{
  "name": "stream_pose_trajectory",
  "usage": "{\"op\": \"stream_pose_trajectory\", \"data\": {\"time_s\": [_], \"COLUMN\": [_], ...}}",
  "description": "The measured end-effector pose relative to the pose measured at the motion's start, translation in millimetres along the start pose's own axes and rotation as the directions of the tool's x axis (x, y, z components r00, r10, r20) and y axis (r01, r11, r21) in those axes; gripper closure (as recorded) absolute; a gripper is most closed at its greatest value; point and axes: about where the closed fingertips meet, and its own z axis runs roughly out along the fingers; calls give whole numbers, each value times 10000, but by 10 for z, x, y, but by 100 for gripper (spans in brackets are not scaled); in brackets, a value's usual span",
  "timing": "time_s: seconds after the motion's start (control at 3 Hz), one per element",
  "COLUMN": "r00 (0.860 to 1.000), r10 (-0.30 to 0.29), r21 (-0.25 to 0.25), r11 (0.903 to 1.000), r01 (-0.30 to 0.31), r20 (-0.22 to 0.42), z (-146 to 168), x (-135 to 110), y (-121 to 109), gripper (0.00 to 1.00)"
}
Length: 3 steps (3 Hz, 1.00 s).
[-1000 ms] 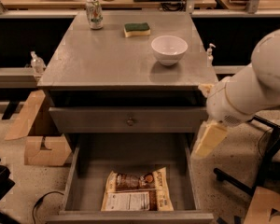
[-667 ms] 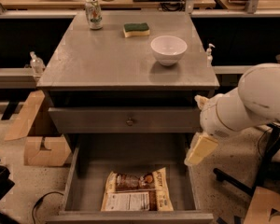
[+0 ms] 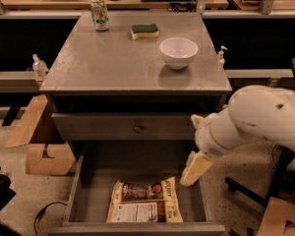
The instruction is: Pick brown chip bag from middle drawer and place on counter
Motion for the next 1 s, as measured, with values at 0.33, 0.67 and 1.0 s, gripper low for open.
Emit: {"op": "stream_pose_trajectory", "data": {"time_s": [0.33, 0.67, 1.0], "r00": [9985, 9934, 9934], "r10": [245, 607, 607], "r21": [-915, -1727, -1727], "r11": [9956, 9840, 9840], "r01": [-199, -432, -432], "r20": [491, 972, 972], "z": [707, 1290, 1290], "x": [-95, -132, -133], "y": [254, 449, 449], "gripper": [0, 0, 0]}}
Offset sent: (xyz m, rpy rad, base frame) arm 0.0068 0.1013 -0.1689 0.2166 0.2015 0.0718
